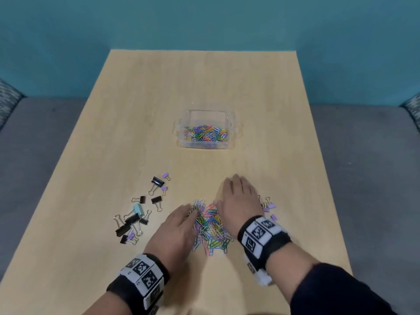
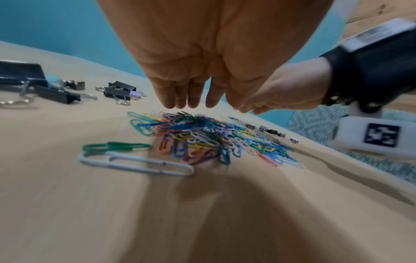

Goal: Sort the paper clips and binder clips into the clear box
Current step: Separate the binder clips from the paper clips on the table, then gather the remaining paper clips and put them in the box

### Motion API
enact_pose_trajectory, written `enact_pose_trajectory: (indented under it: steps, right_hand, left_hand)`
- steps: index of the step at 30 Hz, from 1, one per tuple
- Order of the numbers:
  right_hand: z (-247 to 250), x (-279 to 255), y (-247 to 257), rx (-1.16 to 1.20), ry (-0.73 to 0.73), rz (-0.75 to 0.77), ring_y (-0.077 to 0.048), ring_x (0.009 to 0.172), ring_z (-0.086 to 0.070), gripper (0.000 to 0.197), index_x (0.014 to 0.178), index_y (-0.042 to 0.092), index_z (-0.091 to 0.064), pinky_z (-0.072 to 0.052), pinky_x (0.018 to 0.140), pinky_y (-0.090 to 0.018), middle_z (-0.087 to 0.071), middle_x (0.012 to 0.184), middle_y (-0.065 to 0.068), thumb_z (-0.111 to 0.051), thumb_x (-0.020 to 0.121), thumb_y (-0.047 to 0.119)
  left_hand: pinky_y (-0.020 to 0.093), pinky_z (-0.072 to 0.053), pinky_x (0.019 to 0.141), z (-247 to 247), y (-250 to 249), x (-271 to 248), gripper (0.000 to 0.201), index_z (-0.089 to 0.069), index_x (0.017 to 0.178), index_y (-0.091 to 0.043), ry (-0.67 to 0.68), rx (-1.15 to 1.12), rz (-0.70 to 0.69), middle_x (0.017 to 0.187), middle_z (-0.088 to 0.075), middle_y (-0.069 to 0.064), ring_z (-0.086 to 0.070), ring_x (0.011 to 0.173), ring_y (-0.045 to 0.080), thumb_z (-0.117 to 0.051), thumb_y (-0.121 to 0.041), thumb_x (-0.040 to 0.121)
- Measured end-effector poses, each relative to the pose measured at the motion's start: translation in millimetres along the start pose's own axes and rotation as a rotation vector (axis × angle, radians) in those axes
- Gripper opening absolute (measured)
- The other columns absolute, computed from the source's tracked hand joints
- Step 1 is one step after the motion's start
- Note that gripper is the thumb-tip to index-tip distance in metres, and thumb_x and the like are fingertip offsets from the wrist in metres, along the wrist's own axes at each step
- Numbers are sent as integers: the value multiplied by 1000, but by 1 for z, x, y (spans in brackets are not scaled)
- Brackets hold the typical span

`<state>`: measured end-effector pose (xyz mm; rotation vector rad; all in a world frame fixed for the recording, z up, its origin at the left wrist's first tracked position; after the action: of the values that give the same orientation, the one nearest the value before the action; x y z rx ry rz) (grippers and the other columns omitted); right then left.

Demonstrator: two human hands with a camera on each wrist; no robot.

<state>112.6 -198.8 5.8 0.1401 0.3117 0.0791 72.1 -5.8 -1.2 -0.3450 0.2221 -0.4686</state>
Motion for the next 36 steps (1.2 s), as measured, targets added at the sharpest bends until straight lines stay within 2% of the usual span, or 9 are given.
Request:
enact_pose_trajectory:
  steps: [3, 6, 9, 11, 18, 22, 26, 31, 36]
  right_hand:
    - [-2, 6, 11, -63, 95, 55, -37, 142, -14, 70, 146, 1, -17, -11, 116, -50, -16, 154, -24, -28, 97, 50]
    - [-17, -20, 33, -50, 127, 198, -37, 144, -5, 70, 148, 2, -12, -8, 116, -51, -7, 156, -23, -24, 98, 50]
    - [-33, -49, 41, -16, 91, 271, -37, 141, -22, 68, 144, 2, -28, -23, 114, -49, -29, 151, -22, -25, 93, 47]
    - [-38, -51, 39, 34, 75, 292, -35, 139, -28, 63, 142, 2, -33, -28, 112, -45, -38, 146, -19, -25, 92, 39]
    - [-33, -25, 44, -13, 104, 281, -34, 143, -16, 72, 146, -4, -19, -19, 116, -43, -22, 153, -22, -53, 85, 13]
    - [-29, -66, 33, 101, -45, 306, -29, 130, -44, 56, 136, 0, -42, -38, 108, -37, -48, 137, -15, -57, 83, 7]
    - [-37, -99, 9, 203, -83, -32, -25, 141, -27, 55, 144, 6, -33, -22, 115, -29, -34, 149, -11, -47, 91, 11]
    - [-46, -92, 48, 251, 8, 13, -23, 145, -10, 60, 149, 10, -21, -15, 118, -34, -18, 155, -8, -43, 94, 16]
    - [-31, -106, 43, 349, -70, -76, -23, 136, -29, 58, 146, 16, -32, -28, 110, -28, -32, 149, -4, -51, 91, 23]
  left_hand:
    - [34, -40, 99, 14, -8, -8, 43, -57, 117, -2, -85, 36, -70, 121, -54, 16, -55, 111, 30, -41, -26, 85]
    - [37, -50, 92, 16, -3, -20, 43, -60, 115, -3, -75, 45, -48, 123, -53, 13, -53, 113, 28, -40, -25, 85]
    - [40, -48, 97, 7, 11, -25, 44, -56, 122, -4, 5, 41, 3, 126, -56, 17, -56, 114, 31, -44, -24, 85]
    - [40, -42, 102, 7, 13, -16, 44, -53, 126, -5, 26, 36, -7, 129, -54, 17, -55, 117, 32, -51, -18, 84]
    - [27, -6, 117, 15, 11, 32, 58, -29, 145, -6, 133, 112, -162, 152, -29, 9, -24, 141, 26, -40, -9, 89]
    - [35, -37, 107, 13, 32, 10, 47, -56, 128, -10, 180, 94, -292, 133, -57, 6, -50, 124, 30, -54, -10, 82]
    - [37, -50, 92, 23, 51, -40, 43, -59, 122, -12, 72, -29, -138, 123, -61, 7, -57, 109, 28, -56, -7, 79]
    - [35, -48, 89, 14, 65, -76, 46, -55, 124, -20, 101, -122, -25, 121, -55, -1, -52, 103, 21, -32, -26, 84]
    - [29, -44, 92, 12, 69, -78, 48, -48, 132, -22, 68, -224, 69, 121, -47, -3, -50, 107, 19, -53, -27, 84]
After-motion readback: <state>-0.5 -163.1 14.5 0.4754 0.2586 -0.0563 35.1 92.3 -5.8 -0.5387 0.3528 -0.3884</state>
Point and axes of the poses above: each hand's wrist, its own x-axis towards the middle knuckle, its own z-axis out of the back of the hand, y = z × x, the point moved 1 cm from there along x, towards the middle knuckle
